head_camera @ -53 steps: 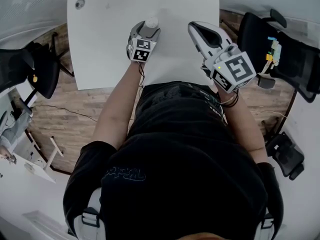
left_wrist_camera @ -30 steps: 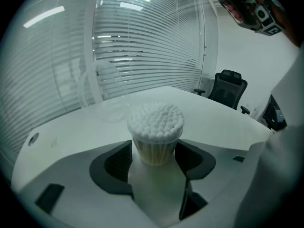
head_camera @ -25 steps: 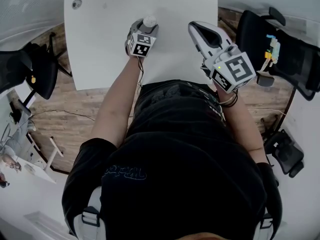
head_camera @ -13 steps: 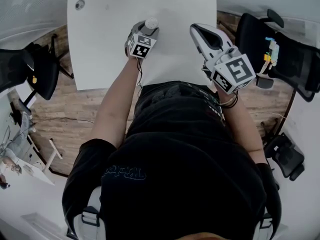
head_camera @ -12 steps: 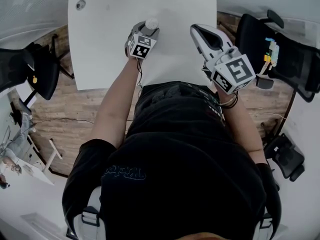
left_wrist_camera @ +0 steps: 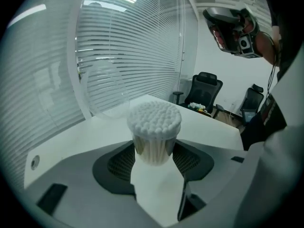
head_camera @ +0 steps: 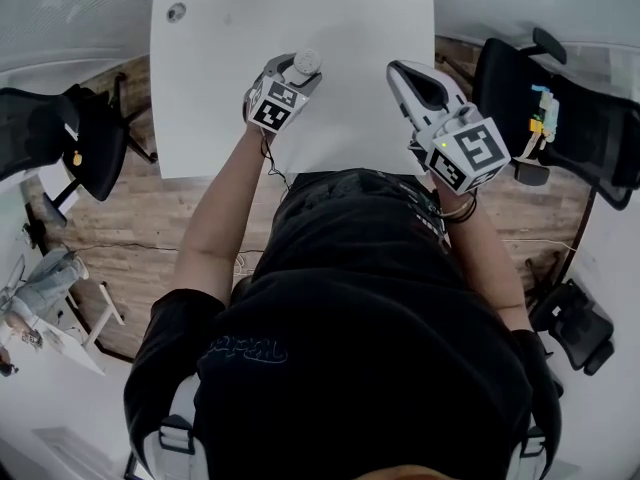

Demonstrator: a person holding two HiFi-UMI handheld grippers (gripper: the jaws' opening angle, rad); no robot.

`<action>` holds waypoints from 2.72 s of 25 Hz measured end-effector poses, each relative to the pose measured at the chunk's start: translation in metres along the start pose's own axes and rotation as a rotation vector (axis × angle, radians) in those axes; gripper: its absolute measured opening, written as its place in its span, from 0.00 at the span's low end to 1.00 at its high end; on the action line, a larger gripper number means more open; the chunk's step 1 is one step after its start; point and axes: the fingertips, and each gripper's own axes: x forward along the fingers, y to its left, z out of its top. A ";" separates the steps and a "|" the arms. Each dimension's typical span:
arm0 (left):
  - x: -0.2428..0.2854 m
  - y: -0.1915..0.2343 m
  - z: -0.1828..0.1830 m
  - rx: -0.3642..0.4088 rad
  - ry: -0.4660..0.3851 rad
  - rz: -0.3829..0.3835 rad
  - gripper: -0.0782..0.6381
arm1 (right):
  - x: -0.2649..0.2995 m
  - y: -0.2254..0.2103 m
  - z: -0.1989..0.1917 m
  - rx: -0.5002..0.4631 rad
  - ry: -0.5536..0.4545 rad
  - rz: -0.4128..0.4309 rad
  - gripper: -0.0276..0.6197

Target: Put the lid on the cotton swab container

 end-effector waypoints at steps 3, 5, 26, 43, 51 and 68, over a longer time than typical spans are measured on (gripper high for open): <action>-0.016 -0.020 0.007 0.047 0.015 -0.057 0.47 | -0.003 0.003 -0.003 0.001 0.002 0.000 0.08; -0.025 -0.033 0.014 0.076 0.012 -0.086 0.47 | -0.005 0.003 -0.005 0.007 0.003 -0.004 0.08; -0.115 -0.098 0.044 0.313 0.019 -0.278 0.47 | 0.030 0.046 0.003 -0.087 0.039 0.075 0.08; -0.175 -0.108 0.075 0.455 -0.030 -0.326 0.47 | 0.035 0.124 0.049 -0.163 0.161 0.531 0.08; -0.180 -0.115 0.080 0.467 -0.035 -0.337 0.47 | 0.028 0.131 0.055 -0.192 0.143 0.520 0.08; -0.176 -0.095 0.083 0.365 -0.051 -0.297 0.47 | 0.014 0.160 0.024 -0.212 0.225 0.572 0.08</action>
